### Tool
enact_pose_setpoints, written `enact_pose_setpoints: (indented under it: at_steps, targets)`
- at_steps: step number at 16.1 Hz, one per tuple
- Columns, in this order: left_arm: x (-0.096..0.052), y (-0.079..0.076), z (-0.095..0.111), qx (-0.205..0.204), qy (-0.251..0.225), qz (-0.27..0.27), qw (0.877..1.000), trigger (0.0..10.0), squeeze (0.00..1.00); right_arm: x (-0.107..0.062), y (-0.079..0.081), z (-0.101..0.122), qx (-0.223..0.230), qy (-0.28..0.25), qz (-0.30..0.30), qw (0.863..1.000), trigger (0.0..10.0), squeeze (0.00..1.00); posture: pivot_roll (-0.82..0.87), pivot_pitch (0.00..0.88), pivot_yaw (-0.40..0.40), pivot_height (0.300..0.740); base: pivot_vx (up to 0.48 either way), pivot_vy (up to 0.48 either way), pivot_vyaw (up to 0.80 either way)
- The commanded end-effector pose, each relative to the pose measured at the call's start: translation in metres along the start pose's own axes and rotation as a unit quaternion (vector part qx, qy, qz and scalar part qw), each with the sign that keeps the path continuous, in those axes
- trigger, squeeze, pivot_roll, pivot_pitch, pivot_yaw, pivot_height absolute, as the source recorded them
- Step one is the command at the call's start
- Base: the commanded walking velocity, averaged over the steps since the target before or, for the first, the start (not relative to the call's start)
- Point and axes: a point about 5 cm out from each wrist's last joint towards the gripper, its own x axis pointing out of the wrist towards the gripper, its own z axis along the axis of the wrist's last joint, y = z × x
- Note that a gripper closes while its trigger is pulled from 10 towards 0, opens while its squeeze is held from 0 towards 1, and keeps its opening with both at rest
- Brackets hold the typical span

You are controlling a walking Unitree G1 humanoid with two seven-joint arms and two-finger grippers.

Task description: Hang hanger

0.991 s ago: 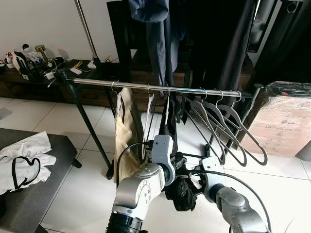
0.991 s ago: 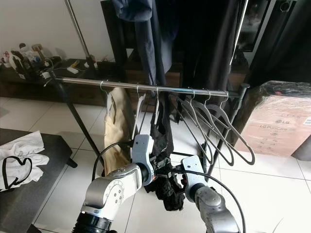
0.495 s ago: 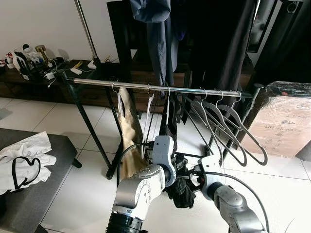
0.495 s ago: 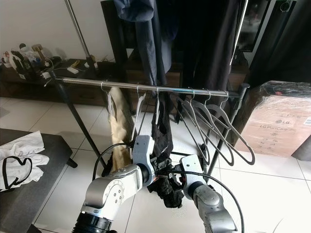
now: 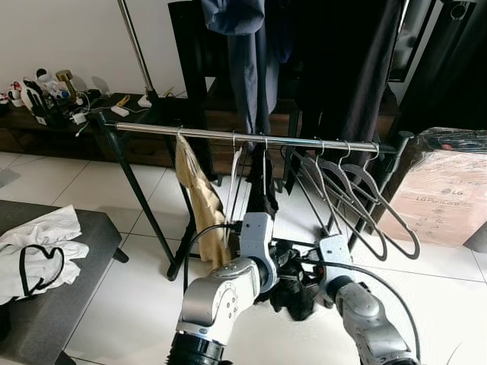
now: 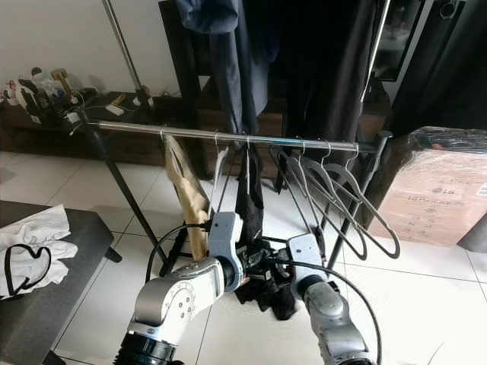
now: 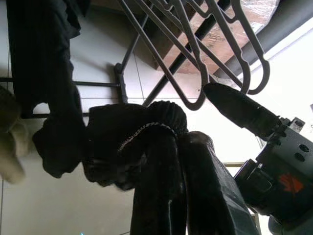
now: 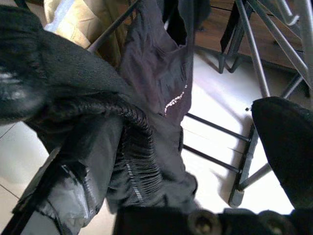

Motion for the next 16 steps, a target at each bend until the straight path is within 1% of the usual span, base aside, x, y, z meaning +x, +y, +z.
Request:
enact_pose_setpoints:
  at_steps: [1,3,4,5,6,7,10,11,13,16]
  targets:
    - [0.003,-0.017,0.000,-0.011,0.001,-0.025,1.000,10.0,0.00,-0.001,0.000,-0.003,0.003,0.004,0.000,1.000,10.0,0.00,-0.05,0.091,0.032,0.740,0.000,0.000,0.00]
    - [0.003,-0.017,0.001,-0.011,0.000,-0.026,1.000,10.0,0.00,-0.002,0.006,-0.010,0.017,0.014,0.021,1.000,10.0,0.00,-0.05,0.090,0.032,0.740,0.000,0.000,0.00]
    - [0.004,-0.018,0.001,-0.010,0.001,-0.027,1.000,10.0,0.00,-0.002,0.011,-0.013,0.015,0.021,0.041,0.999,7.8,0.00,-0.05,0.090,0.032,0.740,0.000,0.000,0.00]
    - [0.004,-0.018,0.001,-0.009,0.001,-0.027,1.000,10.0,0.00,-0.003,0.012,-0.015,0.027,0.025,0.047,0.998,2.2,0.00,-0.04,0.088,0.031,0.740,0.000,0.000,0.00]
    - [0.004,-0.018,0.001,-0.009,0.001,-0.028,1.000,10.0,0.00,-0.002,0.012,-0.016,0.036,0.029,0.050,0.998,0.0,0.00,-0.04,0.088,0.031,0.740,0.000,0.000,0.00]
    - [0.004,-0.018,0.001,-0.008,0.001,-0.028,1.000,10.0,0.00,-0.002,0.012,-0.016,0.037,0.031,0.053,0.997,0.0,0.00,-0.04,0.087,0.032,0.740,0.000,0.000,0.00]
    - [0.004,-0.018,0.001,-0.006,0.003,-0.031,1.000,10.0,0.00,-0.006,0.016,-0.020,0.050,0.045,0.111,0.992,0.0,0.00,-0.05,0.087,0.033,0.740,0.000,0.000,0.00]
    - [0.004,-0.018,0.001,-0.006,0.003,-0.031,0.999,10.0,0.00,-0.006,0.016,-0.021,0.049,0.045,0.113,0.991,0.0,0.00,-0.05,0.087,0.033,0.740,0.000,0.000,0.00]
    - [0.004,-0.019,0.001,-0.006,0.003,-0.031,0.999,10.0,0.00,-0.006,0.012,-0.022,0.044,0.047,0.097,0.993,0.0,0.00,-0.05,0.088,0.031,0.740,0.000,0.000,0.00]
    - [0.003,-0.019,0.000,-0.006,0.003,-0.031,0.999,10.0,0.00,-0.003,0.010,-0.017,0.058,0.034,0.080,0.995,0.0,0.00,-0.04,0.090,0.032,0.740,0.000,0.000,0.00]
